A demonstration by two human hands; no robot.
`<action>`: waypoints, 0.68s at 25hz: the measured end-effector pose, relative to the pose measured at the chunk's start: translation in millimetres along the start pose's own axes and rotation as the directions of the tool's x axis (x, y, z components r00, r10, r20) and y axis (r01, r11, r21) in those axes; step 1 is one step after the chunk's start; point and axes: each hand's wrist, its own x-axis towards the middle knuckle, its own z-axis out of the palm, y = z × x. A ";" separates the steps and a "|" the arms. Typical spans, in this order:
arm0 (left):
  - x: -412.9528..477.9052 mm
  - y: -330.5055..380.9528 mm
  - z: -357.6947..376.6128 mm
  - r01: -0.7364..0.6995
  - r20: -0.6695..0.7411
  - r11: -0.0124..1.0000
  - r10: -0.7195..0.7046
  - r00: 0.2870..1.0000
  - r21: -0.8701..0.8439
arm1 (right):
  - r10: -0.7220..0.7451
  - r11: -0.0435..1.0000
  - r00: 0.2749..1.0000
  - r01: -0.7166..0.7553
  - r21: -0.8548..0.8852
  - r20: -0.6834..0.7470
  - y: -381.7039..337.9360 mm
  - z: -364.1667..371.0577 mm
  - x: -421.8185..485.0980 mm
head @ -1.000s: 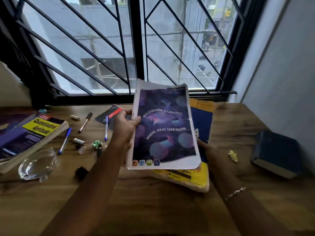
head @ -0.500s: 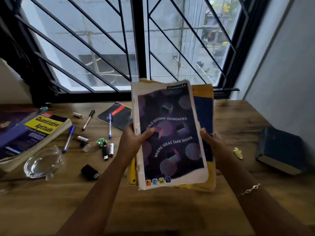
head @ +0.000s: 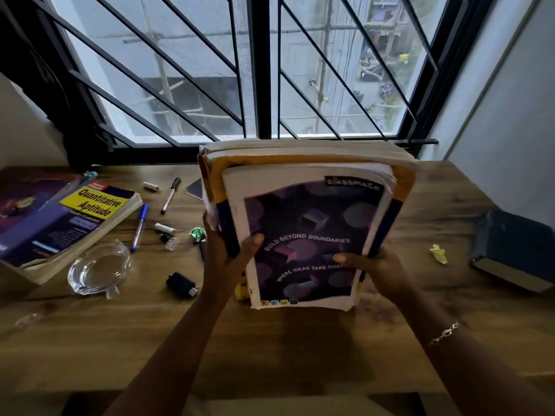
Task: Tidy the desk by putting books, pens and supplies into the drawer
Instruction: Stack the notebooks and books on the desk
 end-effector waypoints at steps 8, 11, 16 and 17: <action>39.9 3.6 -6.1 0.160 0.063 0.986 -0.157 0.985 -0.041 | 0.014 0.997 1.000 -0.013 0.082 -0.016 -26.2 4.1 19.6; 47.2 -20.2 -5.2 0.437 0.094 0.895 -0.430 0.898 -0.087 | 0.175 0.979 0.984 -0.171 0.109 -0.027 -16.3 4.7 31.6; 30.4 -62.5 2.9 0.621 0.054 0.781 -0.624 0.779 0.070 | 0.359 0.933 0.928 -0.351 0.084 -0.104 37.2 9.9 34.8; 28.6 -66.7 4.6 0.634 0.046 0.767 -0.640 0.767 0.096 | 0.385 0.922 0.915 -0.376 0.091 -0.119 43.9 9.6 36.2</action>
